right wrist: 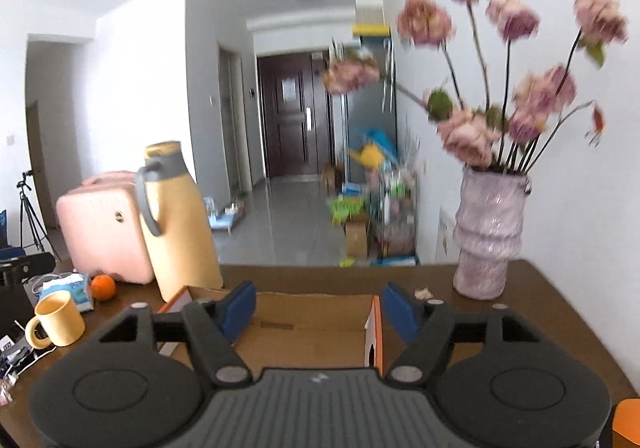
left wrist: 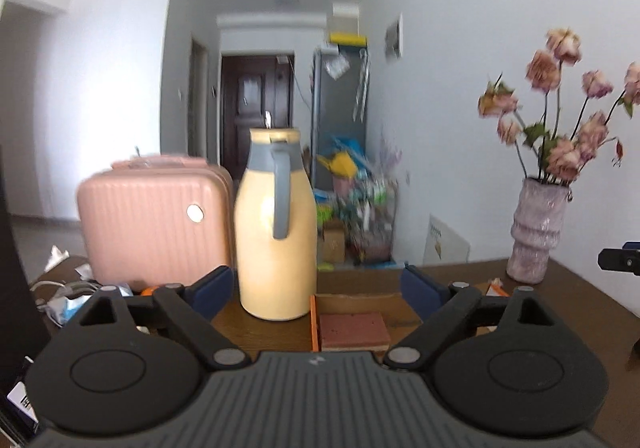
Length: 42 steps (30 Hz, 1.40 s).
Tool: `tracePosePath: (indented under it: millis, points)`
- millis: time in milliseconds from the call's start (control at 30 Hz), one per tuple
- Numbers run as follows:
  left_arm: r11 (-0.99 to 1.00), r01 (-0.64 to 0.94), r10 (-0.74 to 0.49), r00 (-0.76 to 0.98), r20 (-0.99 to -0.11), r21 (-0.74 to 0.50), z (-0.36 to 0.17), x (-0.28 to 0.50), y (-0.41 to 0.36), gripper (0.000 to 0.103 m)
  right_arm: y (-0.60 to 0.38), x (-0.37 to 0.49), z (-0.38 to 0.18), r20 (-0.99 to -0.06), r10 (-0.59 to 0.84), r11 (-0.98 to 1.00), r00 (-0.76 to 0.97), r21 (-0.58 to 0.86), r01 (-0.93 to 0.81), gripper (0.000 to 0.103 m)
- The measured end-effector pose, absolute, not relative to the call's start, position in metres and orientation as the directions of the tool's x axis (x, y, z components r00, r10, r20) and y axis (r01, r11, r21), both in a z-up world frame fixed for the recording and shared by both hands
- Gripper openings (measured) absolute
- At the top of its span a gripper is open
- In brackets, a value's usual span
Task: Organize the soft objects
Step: 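Move the left gripper back toward the pile of soft items, then grasp the lavender fuzzy headband with the left gripper and lift it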
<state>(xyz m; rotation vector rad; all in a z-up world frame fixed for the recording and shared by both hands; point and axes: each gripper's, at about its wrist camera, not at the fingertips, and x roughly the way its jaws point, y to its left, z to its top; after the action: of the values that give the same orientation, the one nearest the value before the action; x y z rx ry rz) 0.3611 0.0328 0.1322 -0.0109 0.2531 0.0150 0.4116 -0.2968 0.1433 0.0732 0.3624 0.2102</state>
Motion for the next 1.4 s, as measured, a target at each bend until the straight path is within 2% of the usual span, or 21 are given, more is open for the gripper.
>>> tracePosePath:
  millis: [100,267,400,500,667,767,833,1033,1133,1400]
  points:
    - [0.999,-0.034,0.034,0.982,-0.188,0.002,0.122,0.332,0.027,0.094,-0.29,0.38,0.138,-0.276,0.202,0.979,0.94,0.065,-0.191,0.073]
    - [0.999,-0.041,0.04,0.993,-0.114,-0.006,0.098,0.268,0.019,0.099,-0.282,0.324,0.115,-0.183,0.192,0.981,0.964,0.036,-0.188,0.084]
    - [0.999,-0.032,0.032,0.997,-0.067,0.004,0.069,0.204,0.013,0.101,-0.28,0.266,0.087,-0.123,0.187,0.982,0.975,0.036,-0.184,0.085]
    - [1.0,-0.024,0.024,0.999,-0.048,0.019,0.05,0.161,0.007,0.103,-0.279,0.225,0.063,-0.118,0.19,0.981,0.975,0.046,-0.186,0.085]
    - [0.999,-0.021,0.023,0.996,-0.086,0.025,0.02,0.1,0.001,0.103,-0.275,0.157,0.028,-0.125,0.211,0.977,0.97,0.044,-0.207,0.095]
    - [1.0,-0.008,0.007,0.987,-0.161,-0.007,0.0,0.073,0.008,0.103,-0.279,0.115,0.008,-0.154,0.226,0.972,0.962,0.106,-0.211,0.097]
    - [1.0,-0.001,0.001,0.979,-0.205,0.0,-0.009,0.06,0.01,0.103,-0.283,0.095,-0.004,-0.168,0.246,0.963,0.955,0.158,-0.22,0.103]
    - [1.0,-0.017,0.014,0.974,-0.227,-0.01,-0.011,0.061,0.015,0.103,-0.276,0.048,-0.023,-0.136,0.214,0.975,0.967,0.09,-0.203,0.103]
    - [1.0,-0.009,0.003,0.975,-0.223,-0.024,-0.013,0.063,0.015,0.103,-0.281,0.049,-0.018,-0.111,0.272,0.955,0.956,0.15,-0.254,0.103]
    - [0.998,0.056,-0.058,0.958,-0.281,-0.013,-0.02,0.097,-0.001,0.103,-0.277,0.078,-0.024,-0.186,0.257,0.961,0.948,0.152,-0.231,0.103]
